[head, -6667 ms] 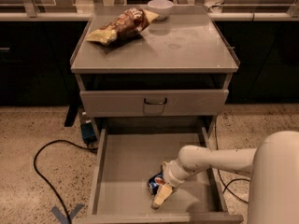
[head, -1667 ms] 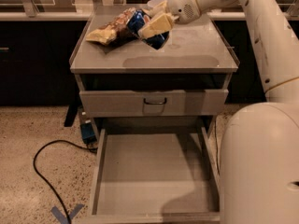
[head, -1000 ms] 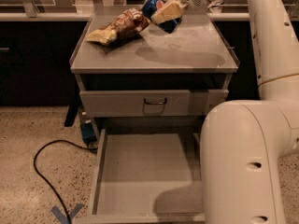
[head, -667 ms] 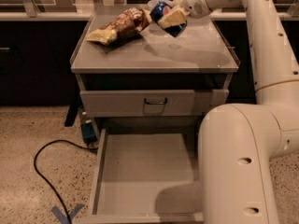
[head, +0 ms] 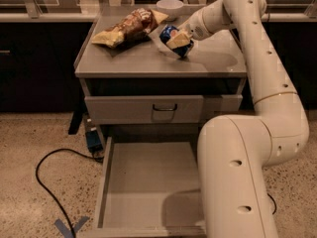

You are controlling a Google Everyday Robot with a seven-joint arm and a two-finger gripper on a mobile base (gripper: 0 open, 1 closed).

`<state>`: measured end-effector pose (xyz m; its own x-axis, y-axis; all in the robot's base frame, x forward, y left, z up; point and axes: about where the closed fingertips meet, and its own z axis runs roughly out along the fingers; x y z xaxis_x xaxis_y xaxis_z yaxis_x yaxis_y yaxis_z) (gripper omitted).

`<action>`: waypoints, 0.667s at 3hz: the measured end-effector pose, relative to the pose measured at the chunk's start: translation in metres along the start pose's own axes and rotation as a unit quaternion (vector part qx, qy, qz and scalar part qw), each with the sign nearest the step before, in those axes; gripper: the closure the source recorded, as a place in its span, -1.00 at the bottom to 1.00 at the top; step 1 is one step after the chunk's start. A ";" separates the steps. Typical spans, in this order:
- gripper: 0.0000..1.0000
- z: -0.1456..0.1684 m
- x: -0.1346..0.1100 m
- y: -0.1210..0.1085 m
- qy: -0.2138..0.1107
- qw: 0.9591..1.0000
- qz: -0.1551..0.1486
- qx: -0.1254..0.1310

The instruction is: Pick pepsi can from middle drawer and place on counter

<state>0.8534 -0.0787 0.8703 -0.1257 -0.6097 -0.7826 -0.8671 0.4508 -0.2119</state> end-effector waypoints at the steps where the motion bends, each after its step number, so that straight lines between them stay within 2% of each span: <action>1: 1.00 0.000 0.000 0.000 0.000 1.000 0.000 0.000; 2: 0.62 0.000 0.000 0.000 0.000 1.000 0.000 0.000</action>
Offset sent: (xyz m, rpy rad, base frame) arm 0.0000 0.0000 0.0000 0.0000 0.0000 0.0000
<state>0.8535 -0.0786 0.8701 -0.1257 -0.6097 -0.7826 -0.8672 0.4507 -0.2117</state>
